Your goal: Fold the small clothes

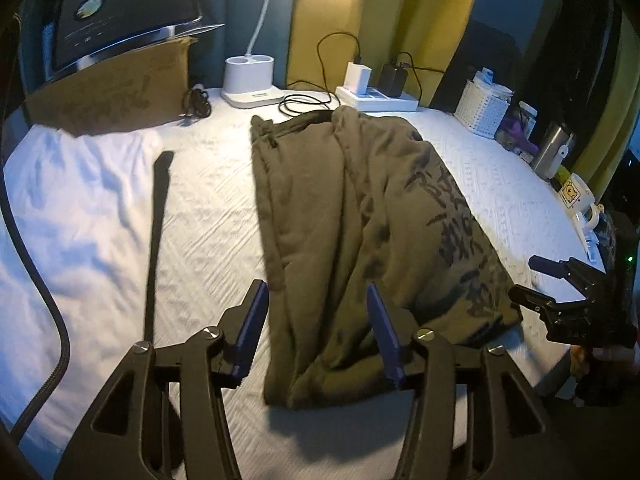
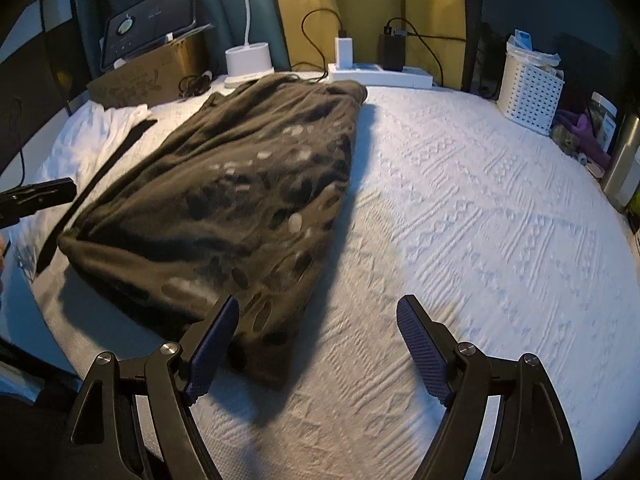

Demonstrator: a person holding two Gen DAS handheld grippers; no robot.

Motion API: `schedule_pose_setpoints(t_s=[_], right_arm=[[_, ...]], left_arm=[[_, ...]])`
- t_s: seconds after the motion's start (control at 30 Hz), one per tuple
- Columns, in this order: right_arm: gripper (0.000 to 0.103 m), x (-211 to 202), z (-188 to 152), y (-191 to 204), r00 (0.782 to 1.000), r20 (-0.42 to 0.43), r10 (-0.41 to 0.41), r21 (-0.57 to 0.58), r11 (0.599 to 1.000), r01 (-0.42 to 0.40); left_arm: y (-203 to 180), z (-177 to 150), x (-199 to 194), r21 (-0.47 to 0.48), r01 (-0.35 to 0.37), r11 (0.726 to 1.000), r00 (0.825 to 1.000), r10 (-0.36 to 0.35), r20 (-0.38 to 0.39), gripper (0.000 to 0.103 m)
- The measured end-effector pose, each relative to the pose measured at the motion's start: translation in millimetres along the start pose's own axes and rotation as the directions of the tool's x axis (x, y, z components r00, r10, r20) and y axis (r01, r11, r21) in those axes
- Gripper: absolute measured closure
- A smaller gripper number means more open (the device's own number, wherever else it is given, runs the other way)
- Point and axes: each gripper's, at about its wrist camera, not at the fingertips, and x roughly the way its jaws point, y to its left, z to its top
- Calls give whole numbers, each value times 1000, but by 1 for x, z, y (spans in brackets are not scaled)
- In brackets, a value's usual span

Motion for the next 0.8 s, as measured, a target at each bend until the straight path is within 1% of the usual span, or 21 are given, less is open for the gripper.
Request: schedule_pose_setpoints(t_s=[0.3,0.53,0.63,0.8], right_arm=[[21,9,25,-25,1000,15,-1,28,1000,1],[21,25,40,-42,1000,6,-3,55,998,3],[21,33,47,-48,1000,0,-4,64,998,4],[21,46,61,-56,1000,-12,-10,63,998,10]], left_arm=[[-23,37,27,50,9,999,1000,-9,5,52],[-29,62,51,85,21,996,1000,-21,-3,52],[-24,74,65,94,0,996,1000,0,-3,52],[-1,95,95,76,-52,996,998,54,-17,52]])
